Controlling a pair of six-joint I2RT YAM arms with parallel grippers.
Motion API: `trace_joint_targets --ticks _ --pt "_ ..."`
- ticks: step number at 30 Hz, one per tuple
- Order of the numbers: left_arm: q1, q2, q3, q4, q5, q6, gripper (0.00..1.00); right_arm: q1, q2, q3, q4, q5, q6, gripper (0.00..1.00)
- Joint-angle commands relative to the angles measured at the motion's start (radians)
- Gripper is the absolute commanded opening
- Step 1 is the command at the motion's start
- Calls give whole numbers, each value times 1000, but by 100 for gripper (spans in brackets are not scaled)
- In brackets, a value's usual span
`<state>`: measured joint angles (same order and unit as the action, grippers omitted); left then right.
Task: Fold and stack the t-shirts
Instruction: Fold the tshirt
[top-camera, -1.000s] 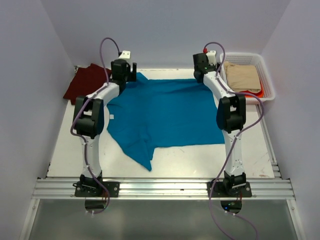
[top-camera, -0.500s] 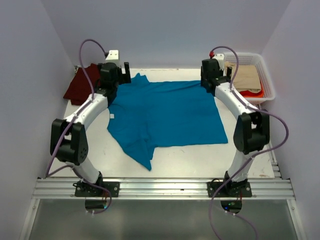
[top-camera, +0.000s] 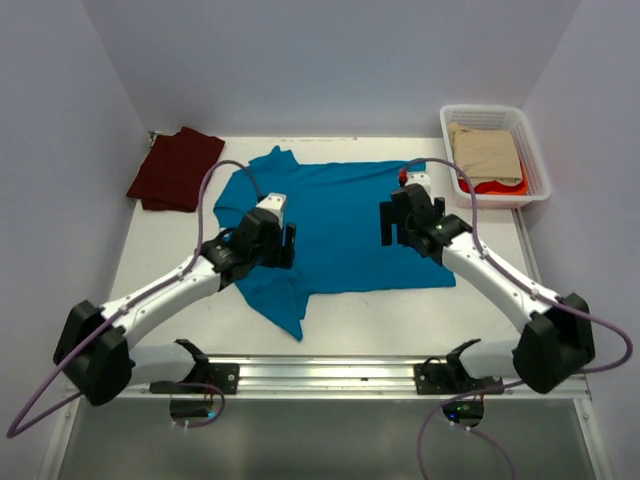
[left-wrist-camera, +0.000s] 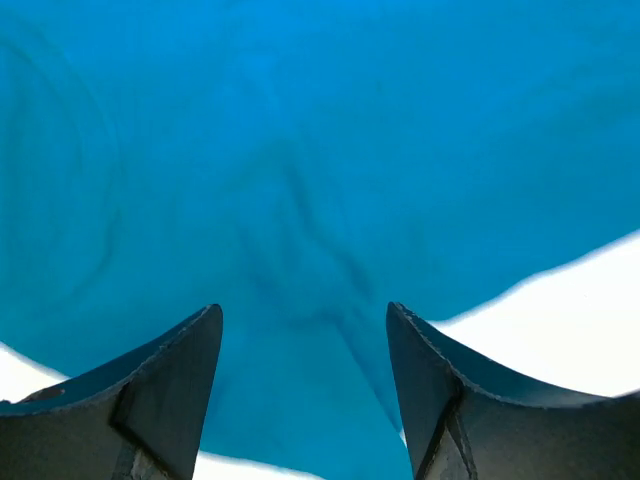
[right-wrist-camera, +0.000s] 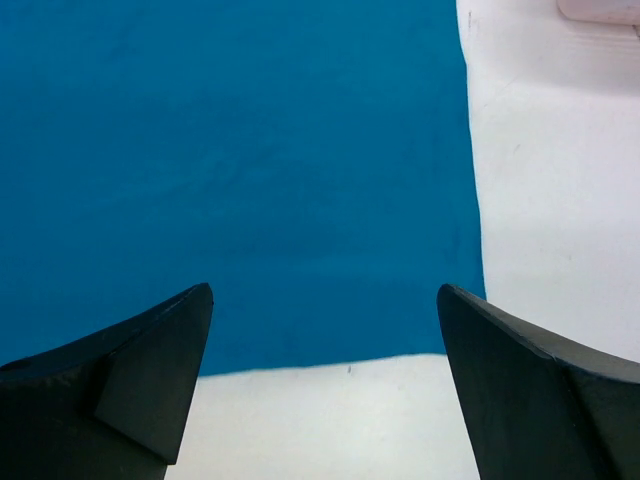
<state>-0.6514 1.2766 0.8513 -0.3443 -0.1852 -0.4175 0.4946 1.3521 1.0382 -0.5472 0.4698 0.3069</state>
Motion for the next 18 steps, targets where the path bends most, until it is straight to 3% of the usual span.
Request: trace_joint_targets --ticks 1,5,8,12,18 --pt "-80 -156 -37 -214 -14 -176 71 25 -177 -39 -71 -54 77 99" --pt "-204 -330 -131 -274 38 -370 73 27 -292 -70 -114 -74 110 99" --pt "-336 -367 -213 -265 55 -513 74 27 -340 -82 -158 -63 127 99" --pt "-563 -362 -271 -237 -29 -673 74 27 -386 -110 -178 -77 144 99" --pt "-697 -258 -270 -188 -105 -800 71 25 -397 -98 -189 -65 141 99"
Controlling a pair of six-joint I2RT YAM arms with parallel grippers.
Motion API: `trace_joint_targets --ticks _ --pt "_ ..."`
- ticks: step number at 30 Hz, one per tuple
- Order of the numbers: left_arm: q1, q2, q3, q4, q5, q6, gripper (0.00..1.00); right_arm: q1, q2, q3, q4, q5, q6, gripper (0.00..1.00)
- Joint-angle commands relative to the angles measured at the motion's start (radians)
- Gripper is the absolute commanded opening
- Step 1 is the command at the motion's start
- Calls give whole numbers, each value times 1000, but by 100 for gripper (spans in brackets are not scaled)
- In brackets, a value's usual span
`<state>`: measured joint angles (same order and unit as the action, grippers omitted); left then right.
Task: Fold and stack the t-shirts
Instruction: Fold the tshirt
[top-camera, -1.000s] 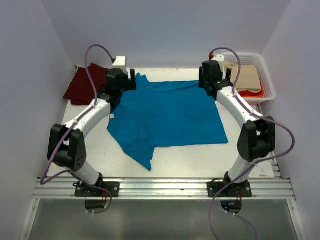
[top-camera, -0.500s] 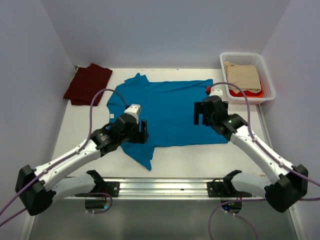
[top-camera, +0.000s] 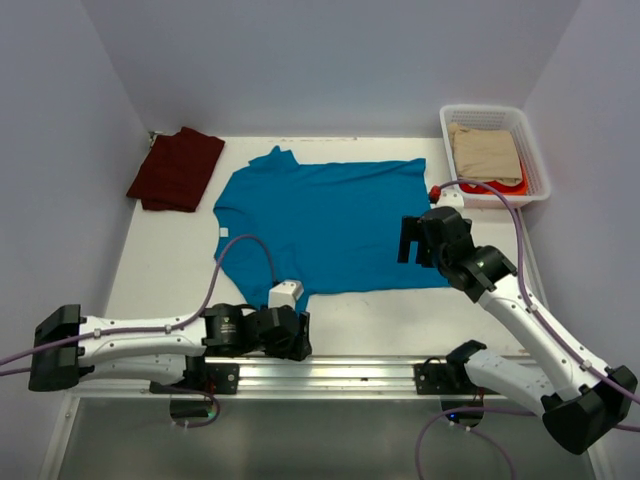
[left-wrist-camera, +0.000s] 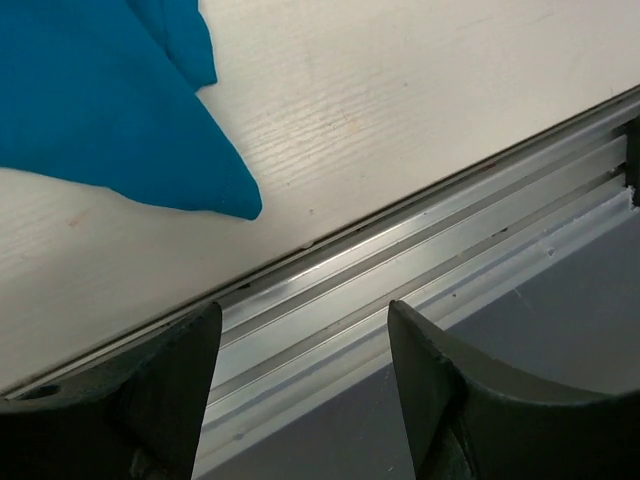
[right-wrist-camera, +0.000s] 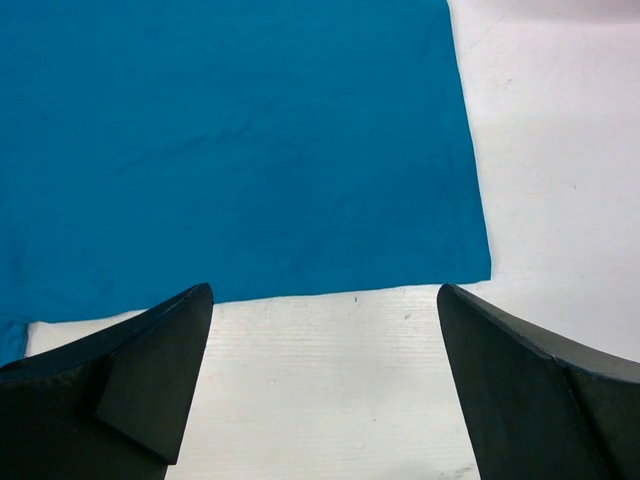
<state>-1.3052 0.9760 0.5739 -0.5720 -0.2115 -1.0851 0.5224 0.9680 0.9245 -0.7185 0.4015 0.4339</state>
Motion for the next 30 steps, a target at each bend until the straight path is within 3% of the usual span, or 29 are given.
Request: trace_joint_targets --ticks 1,12,30 --pt "-54 85 10 40 -88 -145 70 -1 -12 19 -21 3 6 99" --pt "-82 168 -17 28 -256 -275 51 -2 -29 25 -24 17 -12 99" --pt "-82 267 -57 110 -313 -326 47 -2 -40 24 -41 25 -9 99"
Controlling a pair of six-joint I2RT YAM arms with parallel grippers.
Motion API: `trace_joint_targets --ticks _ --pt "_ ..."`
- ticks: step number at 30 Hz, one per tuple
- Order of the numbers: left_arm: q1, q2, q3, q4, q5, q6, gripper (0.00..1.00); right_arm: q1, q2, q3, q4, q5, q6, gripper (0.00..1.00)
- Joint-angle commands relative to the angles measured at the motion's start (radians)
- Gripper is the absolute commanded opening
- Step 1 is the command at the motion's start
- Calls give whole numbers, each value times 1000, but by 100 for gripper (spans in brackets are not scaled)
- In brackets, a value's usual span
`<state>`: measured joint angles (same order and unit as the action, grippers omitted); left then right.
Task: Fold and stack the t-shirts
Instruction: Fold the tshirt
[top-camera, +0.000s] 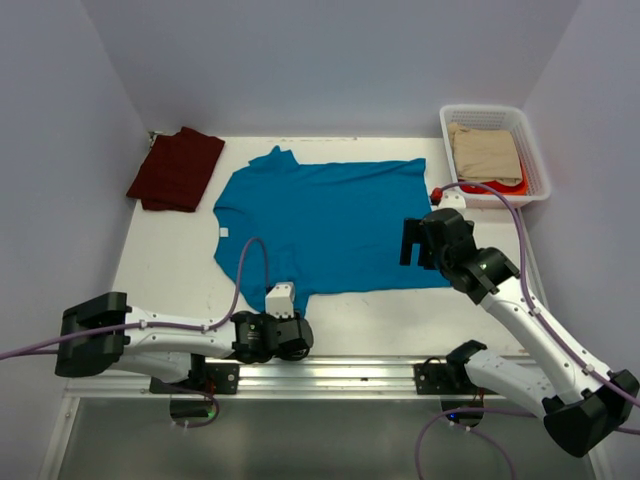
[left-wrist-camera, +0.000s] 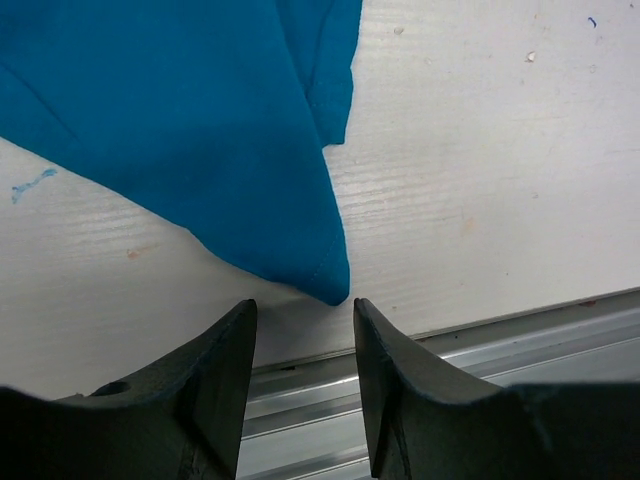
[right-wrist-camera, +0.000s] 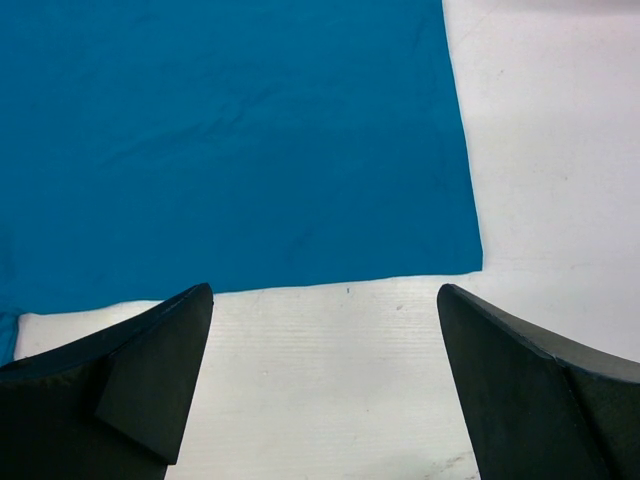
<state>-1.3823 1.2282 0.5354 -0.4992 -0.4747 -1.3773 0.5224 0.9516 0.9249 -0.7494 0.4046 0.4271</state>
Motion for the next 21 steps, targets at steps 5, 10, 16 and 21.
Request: trace_joint_targets --ticks 5,10,16,21 --pt "-4 19 -11 73 -70 -28 46 -2 -22 17 -14 30 -2 99" --pt "-4 47 3 102 -87 -25 37 -2 -24 6 -10 23 -2 98" --pt "-4 67 15 102 -84 -17 6 -2 -20 -4 -8 23 -4 93" --pt "-14 50 46 44 -102 -26 0 -2 -20 -12 -8 36 -2 89"
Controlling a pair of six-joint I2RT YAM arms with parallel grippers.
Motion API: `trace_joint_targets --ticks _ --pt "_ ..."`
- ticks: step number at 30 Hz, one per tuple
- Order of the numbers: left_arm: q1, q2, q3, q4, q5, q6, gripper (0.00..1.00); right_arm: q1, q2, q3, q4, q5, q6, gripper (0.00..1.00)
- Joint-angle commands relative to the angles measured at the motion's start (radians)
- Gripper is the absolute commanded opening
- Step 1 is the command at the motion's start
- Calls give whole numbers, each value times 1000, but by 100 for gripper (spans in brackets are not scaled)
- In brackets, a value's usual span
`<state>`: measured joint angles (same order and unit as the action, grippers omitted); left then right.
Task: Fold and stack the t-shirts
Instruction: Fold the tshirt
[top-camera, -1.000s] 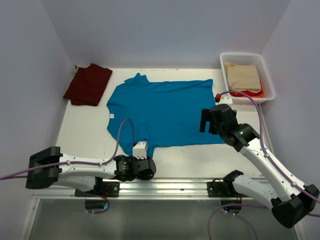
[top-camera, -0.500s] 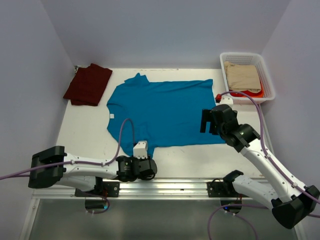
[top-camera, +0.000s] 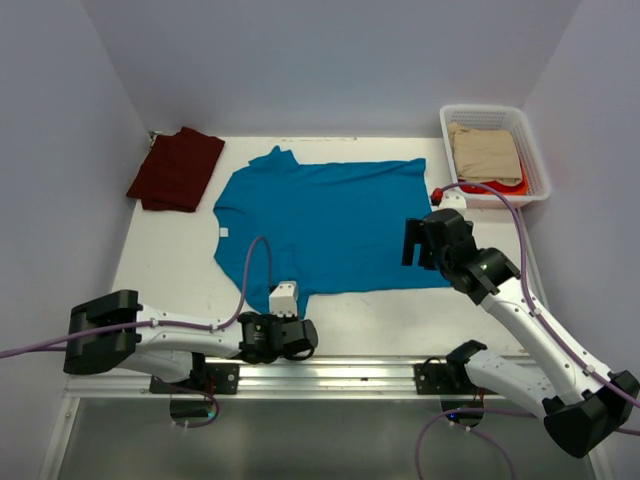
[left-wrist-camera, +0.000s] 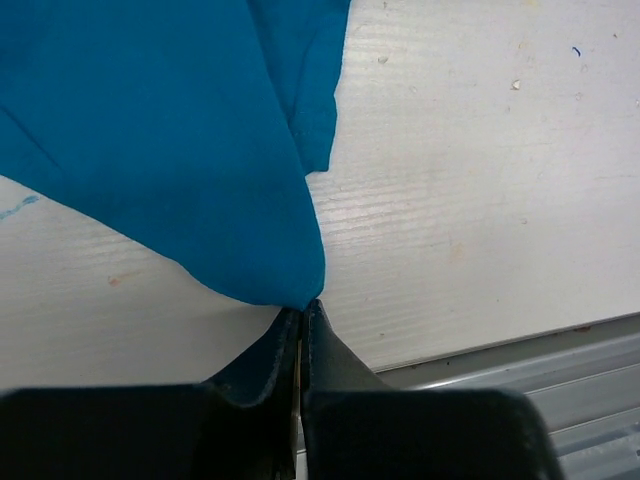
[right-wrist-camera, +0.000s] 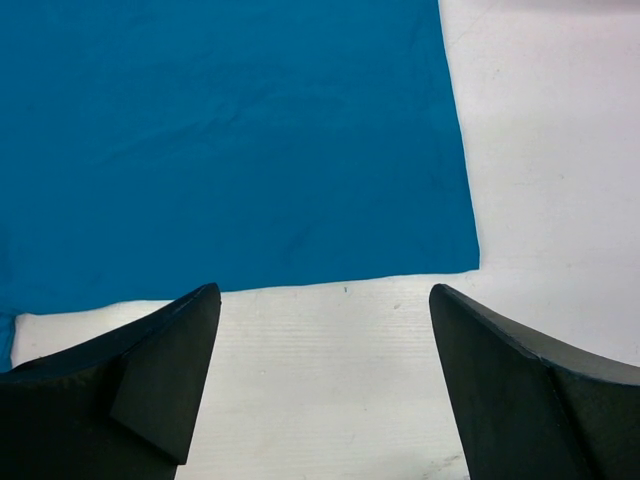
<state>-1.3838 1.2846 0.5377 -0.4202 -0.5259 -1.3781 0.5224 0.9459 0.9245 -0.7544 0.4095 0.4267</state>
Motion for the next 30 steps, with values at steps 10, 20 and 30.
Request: trace_joint_targets --ticks 10,20,30 --pt "-132 -83 252 -382 -163 -91 0 -2 33 -85 -14 52 89 94" --pt "-155 -145 395 -670 -285 -165 0 -45 114 -180 0 112 293 99" --pt "-155 -286 377 -896 -347 -308 0 -294 174 -270 119 108 339 99"
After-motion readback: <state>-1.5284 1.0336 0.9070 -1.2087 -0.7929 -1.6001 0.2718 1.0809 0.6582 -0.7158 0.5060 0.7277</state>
